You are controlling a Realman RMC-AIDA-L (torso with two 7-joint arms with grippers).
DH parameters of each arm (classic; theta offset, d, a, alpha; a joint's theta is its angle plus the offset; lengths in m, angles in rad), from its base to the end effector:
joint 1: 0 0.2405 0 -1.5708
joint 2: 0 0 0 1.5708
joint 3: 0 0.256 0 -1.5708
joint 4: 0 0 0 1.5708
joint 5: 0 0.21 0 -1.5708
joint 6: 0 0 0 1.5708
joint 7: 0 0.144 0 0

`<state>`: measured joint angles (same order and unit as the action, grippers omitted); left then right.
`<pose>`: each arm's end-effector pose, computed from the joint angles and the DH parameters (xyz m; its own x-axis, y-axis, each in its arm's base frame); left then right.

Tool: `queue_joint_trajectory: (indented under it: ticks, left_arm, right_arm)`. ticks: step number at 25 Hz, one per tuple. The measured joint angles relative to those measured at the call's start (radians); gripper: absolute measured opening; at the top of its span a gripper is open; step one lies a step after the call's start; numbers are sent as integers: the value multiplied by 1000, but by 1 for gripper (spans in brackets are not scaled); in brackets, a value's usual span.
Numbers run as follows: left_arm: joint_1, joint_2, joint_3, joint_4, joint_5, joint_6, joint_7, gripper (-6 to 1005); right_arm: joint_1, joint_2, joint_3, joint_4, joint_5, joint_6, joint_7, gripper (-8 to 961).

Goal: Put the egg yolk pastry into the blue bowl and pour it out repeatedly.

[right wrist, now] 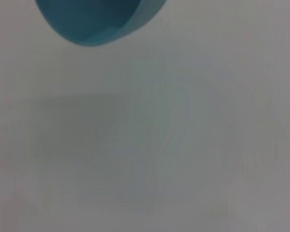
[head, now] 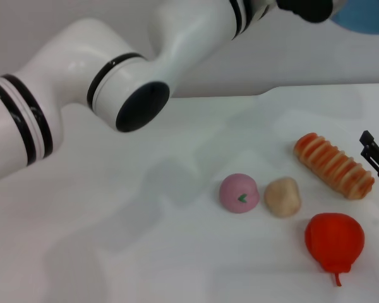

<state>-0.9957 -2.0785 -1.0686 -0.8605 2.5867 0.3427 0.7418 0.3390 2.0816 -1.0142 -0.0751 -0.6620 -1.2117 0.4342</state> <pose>0.0396 0.4269 -0.0803 0.7521 -0.6532 0.0872 -0.2281 -0.3821 -0.8955 0.3660 0.2885 -0.0113 0.6685 -0.0887 -0.7384 -0.7351 -0.2300 -0.6378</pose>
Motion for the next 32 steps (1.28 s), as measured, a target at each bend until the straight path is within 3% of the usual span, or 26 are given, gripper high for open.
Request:
queue_joint_trajectory:
  ticks: [5, 7, 12, 16, 21, 27, 32]
  left_arm:
    - [-37, 0, -78, 6, -91, -169, -6, 0]
    - [-71, 1, -205, 12, -125, -392, -10, 0]
    - [-89, 9, -387, 6, -111, -725, -26, -1]
    - [-94, 14, -495, 9, -17, -943, -109, -1]
    - [-100, 16, -531, 42, 111, -1106, -250, -1]
    - [-91, 19, -688, 106, 121, -1270, -308, 0]
    - [-81, 22, -717, 166, 124, -1341, -308, -1]
  right_arm:
    - [2, -1, 0, 0, 1, -1, 2, 714]
    - [2, -2, 0, 0, 1, -1, 2, 712]
    - [3, -3, 0, 0, 1, -2, 3, 708]
    - [2, -4, 0, -5, 1, -6, 3, 704]
    - [5, -6, -5, -18, -1, -8, 13, 700]
    - [8, -13, -10, -47, -11, -9, 128, 695]
    - [-15, -32, -8, -160, -133, 9, 346, 691]
